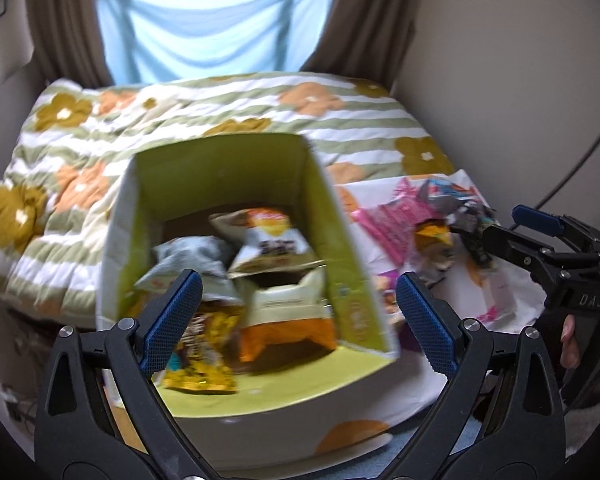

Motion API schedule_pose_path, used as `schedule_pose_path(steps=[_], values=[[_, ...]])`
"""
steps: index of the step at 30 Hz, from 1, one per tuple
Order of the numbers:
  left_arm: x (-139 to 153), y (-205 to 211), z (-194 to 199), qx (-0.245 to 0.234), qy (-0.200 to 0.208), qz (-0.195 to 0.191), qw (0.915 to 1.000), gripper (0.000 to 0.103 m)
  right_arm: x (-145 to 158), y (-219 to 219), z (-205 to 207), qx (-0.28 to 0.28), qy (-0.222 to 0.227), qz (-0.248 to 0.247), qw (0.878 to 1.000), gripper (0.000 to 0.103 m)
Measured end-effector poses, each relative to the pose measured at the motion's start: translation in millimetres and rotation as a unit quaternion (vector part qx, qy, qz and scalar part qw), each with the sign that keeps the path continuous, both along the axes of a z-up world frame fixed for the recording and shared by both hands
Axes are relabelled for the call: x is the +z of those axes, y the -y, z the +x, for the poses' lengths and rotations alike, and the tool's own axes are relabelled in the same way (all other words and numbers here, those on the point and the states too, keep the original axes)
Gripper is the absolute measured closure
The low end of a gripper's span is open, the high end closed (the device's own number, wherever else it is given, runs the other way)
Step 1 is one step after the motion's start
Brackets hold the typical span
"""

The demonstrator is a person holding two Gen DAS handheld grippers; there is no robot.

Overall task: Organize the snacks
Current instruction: 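Move both tools back toward the remaining snack pile, then grasp the pink-white bag with left tool while right tool grasps white pastry packet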

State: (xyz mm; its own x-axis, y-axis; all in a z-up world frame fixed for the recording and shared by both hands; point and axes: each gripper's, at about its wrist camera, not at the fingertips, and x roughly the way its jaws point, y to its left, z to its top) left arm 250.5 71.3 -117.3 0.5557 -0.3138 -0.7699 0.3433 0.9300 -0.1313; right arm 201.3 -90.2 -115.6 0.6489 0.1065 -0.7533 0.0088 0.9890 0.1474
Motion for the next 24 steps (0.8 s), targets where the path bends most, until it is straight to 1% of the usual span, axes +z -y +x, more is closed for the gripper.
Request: schedule_pose_path(steps=[3, 7, 9, 12, 16, 19, 21, 24], values=[[6.9, 32.7, -10.6, -0.006, 0.014, -0.002, 0.9999, 0.006, 5.8, 28.5, -17.6, -0.013, 0.006, -0.010, 1.000, 0.011], [9.7, 80.0, -26.9, -0.027, 0.011, -0.018, 0.9994, 0.006, 7.3, 71.6, -38.8, -0.024, -0.007, -0.028, 0.999, 0.011], [6.9, 110.0, -39.1, -0.047, 0.011, -0.021, 0.9986, 0.006, 5.6, 93.2, -50.7, -0.035, -0.016, -0.041, 0.998, 0.011], [-2.3, 146.5, -57.2, -0.071, 0.008, -0.015, 0.9973, 0.006, -2.0, 120.7, -68.6, -0.044, -0.031, -0.052, 0.997, 0.011], [-22.6, 186.0, -74.9, -0.107, -0.020, -0.015, 0.9939, 0.006, -20.2, 160.6, -88.0, -0.054, -0.060, -0.042, 0.996, 0.011], [-42.2, 209.0, -84.9, -0.133, -0.033, 0.002, 0.9905, 0.006, -39.6, 184.1, -100.9, -0.063, -0.078, -0.034, 0.994, 0.011], [-59.1, 221.6, -90.3, -0.154, -0.047, 0.018, 0.9868, 0.006, -52.0, 192.7, -106.4, -0.071, -0.089, -0.029, 0.993, 0.011], [-90.2, 237.1, -92.9, -0.185, -0.077, 0.037, 0.9789, 0.006, -72.7, 204.4, -114.0, -0.088, -0.103, -0.007, 0.991, 0.011]])
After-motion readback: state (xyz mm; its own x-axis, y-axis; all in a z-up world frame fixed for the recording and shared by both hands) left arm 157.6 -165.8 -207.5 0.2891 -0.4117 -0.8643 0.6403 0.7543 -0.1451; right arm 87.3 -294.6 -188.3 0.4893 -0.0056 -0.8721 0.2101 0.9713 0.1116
